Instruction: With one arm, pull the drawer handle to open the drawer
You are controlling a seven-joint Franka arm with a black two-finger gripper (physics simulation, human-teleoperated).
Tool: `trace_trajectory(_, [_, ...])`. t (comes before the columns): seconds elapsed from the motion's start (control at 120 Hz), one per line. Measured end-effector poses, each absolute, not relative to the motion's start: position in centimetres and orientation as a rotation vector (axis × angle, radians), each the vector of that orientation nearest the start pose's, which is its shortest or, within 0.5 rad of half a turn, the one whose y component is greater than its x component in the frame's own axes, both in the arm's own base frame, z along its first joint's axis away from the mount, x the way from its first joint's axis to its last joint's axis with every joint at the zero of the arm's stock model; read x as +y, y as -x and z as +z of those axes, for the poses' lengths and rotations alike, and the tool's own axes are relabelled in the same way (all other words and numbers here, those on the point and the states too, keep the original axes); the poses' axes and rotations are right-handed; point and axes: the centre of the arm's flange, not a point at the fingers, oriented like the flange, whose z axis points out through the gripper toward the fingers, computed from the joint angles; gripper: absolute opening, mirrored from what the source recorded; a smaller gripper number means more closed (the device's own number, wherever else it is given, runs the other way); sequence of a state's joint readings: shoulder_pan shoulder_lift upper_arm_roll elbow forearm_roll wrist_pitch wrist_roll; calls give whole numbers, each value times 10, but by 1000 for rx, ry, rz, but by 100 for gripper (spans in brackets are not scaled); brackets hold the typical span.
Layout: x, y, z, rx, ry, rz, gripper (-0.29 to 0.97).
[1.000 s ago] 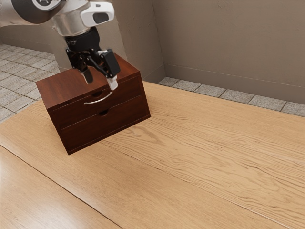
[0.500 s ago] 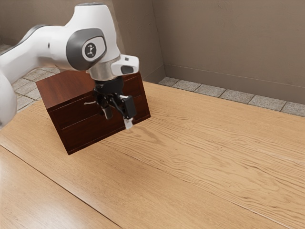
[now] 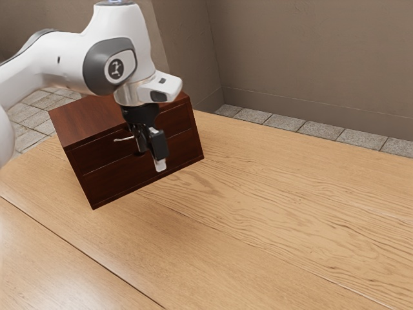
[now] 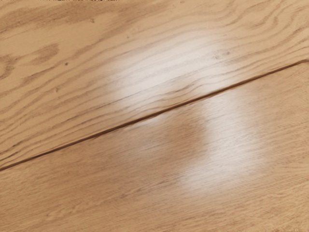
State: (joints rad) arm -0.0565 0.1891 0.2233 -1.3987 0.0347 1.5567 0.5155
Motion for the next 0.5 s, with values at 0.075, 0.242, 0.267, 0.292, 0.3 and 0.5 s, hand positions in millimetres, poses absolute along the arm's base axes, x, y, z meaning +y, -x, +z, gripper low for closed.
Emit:
trace_trajectory(0.075, [92,-603,596,571,3034,80,68])
trace_trajectory(0.242, [99,-607,592,616,3045,54,68])
trace_trajectory(0.267, [99,-607,592,622,3046,46,68])
trace_trajectory(0.292, [101,-608,592,625,3046,39,68])
trace_trajectory(0.3, [102,-608,592,626,3046,37,68])
trace_trajectory(0.5, [121,-617,583,628,3052,-23,68])
